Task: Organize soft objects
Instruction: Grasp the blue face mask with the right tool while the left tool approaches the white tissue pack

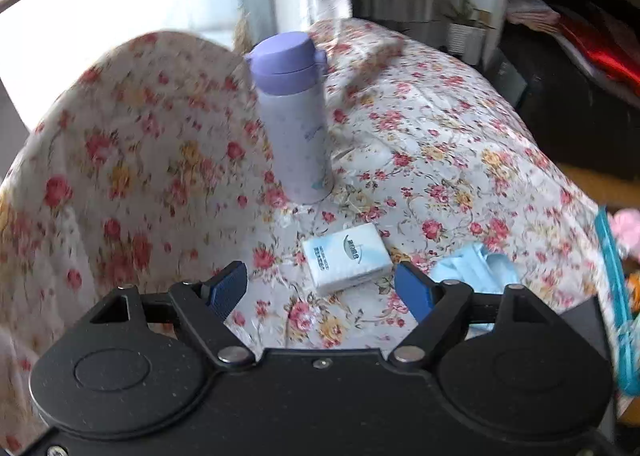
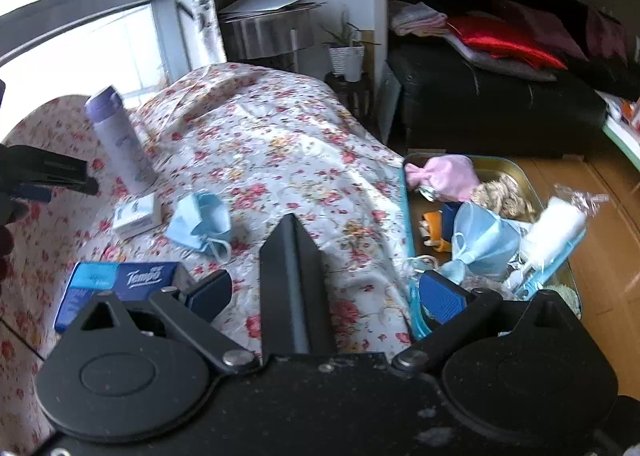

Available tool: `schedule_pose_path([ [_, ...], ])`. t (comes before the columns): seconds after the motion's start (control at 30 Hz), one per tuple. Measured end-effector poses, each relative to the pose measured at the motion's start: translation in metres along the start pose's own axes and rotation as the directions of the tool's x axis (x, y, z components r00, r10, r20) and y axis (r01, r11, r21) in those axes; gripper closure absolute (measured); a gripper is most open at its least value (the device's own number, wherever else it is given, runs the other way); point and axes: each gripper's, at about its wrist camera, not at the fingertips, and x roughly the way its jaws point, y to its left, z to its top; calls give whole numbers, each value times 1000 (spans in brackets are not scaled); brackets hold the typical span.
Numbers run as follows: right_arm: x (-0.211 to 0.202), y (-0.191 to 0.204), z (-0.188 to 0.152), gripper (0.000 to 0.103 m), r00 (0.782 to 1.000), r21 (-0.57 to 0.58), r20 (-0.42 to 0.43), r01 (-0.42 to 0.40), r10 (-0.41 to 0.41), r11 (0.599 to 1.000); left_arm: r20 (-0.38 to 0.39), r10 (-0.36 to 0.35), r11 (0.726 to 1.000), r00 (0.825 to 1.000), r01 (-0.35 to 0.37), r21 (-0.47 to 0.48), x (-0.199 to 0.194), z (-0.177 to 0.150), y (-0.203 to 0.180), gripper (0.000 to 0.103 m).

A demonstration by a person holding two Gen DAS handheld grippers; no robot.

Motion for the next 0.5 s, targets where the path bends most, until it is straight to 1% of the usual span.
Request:
schedule_pose_path([
  [0.07,-3,11,1,2,1000,-26,-2,4,-4,1000,26,-12,999,1000,11,51,2,-6,1,23],
  [0.13,-3,19,3,2,1000,-42,-1,5,-5,999,22,-28,996,999,26,83,6,-12,5,23],
  [0.3,0,50,8,2,1000,-80,-8,-17,17,997,-27,-72,992,997,75,106,23,-25,16,23],
  [0.4,9,74,14,2,1000,-119,-16,-22,21,993,-57,-92,992,994,96,81,34,-28,24,23],
  [0.5,25,99,24,2,999,-155,-21,-39,36,987,-129,-108,988,986,120,94,45,-22,24,23],
])
